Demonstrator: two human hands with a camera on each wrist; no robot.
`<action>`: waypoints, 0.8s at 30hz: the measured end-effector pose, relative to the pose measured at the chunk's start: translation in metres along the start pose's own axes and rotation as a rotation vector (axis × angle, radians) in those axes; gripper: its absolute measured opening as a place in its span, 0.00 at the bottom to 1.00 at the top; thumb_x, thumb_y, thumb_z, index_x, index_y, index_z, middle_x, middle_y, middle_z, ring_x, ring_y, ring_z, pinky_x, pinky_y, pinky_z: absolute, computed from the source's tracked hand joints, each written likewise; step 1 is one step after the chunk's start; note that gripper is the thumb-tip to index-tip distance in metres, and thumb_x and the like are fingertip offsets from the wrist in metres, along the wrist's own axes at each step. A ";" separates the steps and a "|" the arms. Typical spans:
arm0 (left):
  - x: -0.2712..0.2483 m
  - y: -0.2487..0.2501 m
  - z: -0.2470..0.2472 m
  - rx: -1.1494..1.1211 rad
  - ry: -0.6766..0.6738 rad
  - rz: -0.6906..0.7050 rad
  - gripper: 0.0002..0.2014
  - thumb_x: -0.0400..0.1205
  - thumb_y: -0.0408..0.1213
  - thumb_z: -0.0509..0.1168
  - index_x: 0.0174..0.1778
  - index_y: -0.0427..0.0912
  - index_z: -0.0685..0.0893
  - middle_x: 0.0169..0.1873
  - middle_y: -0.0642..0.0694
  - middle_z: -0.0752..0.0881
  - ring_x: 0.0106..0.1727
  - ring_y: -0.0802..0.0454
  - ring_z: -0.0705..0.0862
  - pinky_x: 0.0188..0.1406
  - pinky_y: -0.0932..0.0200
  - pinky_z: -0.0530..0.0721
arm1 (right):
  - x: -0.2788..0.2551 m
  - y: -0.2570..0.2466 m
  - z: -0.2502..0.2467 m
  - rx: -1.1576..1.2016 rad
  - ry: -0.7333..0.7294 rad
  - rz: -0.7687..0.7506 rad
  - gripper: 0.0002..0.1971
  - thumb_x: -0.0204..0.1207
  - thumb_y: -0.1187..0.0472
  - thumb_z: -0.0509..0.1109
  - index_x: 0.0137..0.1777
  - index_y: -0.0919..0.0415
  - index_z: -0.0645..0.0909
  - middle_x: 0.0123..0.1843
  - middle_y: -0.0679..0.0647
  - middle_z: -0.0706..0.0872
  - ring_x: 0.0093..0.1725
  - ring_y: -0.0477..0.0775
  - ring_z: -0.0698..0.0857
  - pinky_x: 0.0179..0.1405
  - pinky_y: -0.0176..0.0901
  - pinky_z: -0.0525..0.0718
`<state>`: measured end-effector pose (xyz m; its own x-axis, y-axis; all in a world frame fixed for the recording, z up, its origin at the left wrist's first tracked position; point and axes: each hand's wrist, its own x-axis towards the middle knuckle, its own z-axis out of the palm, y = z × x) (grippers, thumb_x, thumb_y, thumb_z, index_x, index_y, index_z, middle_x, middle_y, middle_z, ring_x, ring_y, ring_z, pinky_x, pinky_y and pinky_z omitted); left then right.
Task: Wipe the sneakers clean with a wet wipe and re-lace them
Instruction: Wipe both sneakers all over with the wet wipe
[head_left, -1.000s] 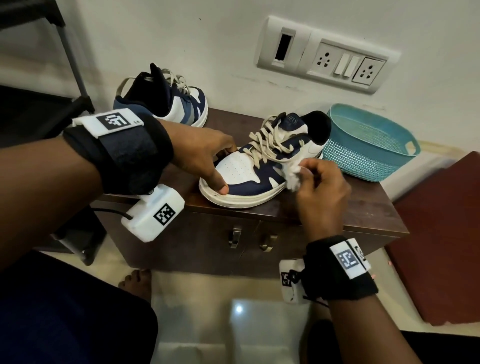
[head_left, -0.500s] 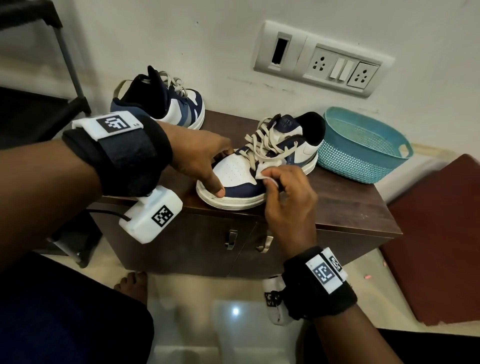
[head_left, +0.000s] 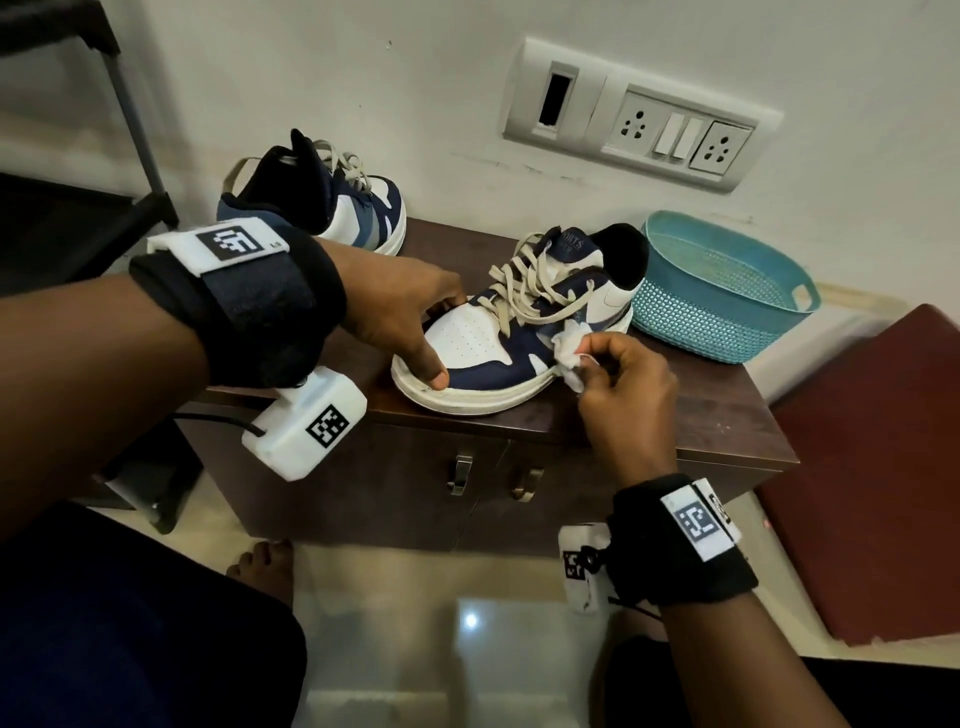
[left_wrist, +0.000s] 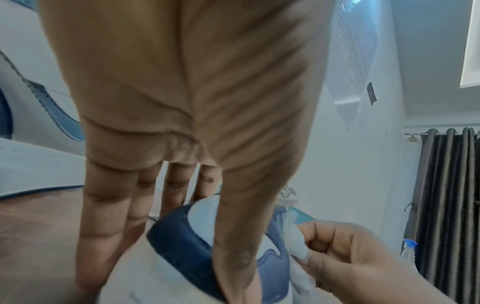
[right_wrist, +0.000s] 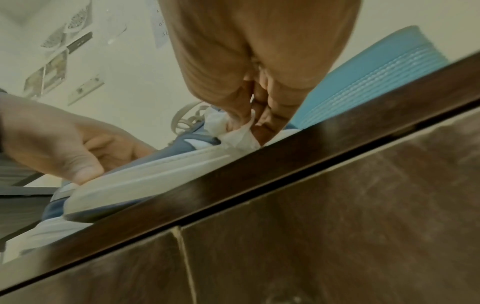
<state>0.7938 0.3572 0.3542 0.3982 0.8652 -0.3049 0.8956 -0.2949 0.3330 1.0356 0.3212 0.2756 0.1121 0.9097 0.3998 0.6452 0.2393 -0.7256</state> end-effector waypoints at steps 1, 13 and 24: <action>0.001 0.000 0.000 0.004 0.001 -0.001 0.41 0.72 0.51 0.81 0.79 0.47 0.70 0.71 0.50 0.79 0.60 0.55 0.77 0.56 0.60 0.74 | 0.000 0.000 -0.001 -0.006 -0.025 0.008 0.11 0.81 0.69 0.73 0.48 0.51 0.87 0.46 0.44 0.89 0.43 0.34 0.85 0.41 0.22 0.80; 0.002 -0.002 0.001 0.010 -0.002 0.003 0.41 0.73 0.50 0.80 0.79 0.47 0.70 0.71 0.50 0.79 0.57 0.55 0.77 0.53 0.61 0.73 | -0.007 -0.017 -0.007 -0.212 -0.247 -0.064 0.08 0.79 0.68 0.74 0.45 0.53 0.88 0.44 0.45 0.89 0.45 0.41 0.86 0.39 0.23 0.75; 0.002 -0.003 0.000 0.006 0.000 0.006 0.39 0.72 0.50 0.81 0.77 0.48 0.71 0.68 0.52 0.80 0.59 0.55 0.78 0.54 0.60 0.75 | -0.004 -0.013 -0.010 -0.223 -0.291 -0.100 0.09 0.77 0.70 0.74 0.42 0.55 0.87 0.41 0.45 0.89 0.40 0.35 0.84 0.37 0.18 0.74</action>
<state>0.7918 0.3599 0.3521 0.4035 0.8635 -0.3026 0.8944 -0.3024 0.3295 1.0344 0.3110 0.2894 -0.1589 0.9515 0.2634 0.7943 0.2817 -0.5383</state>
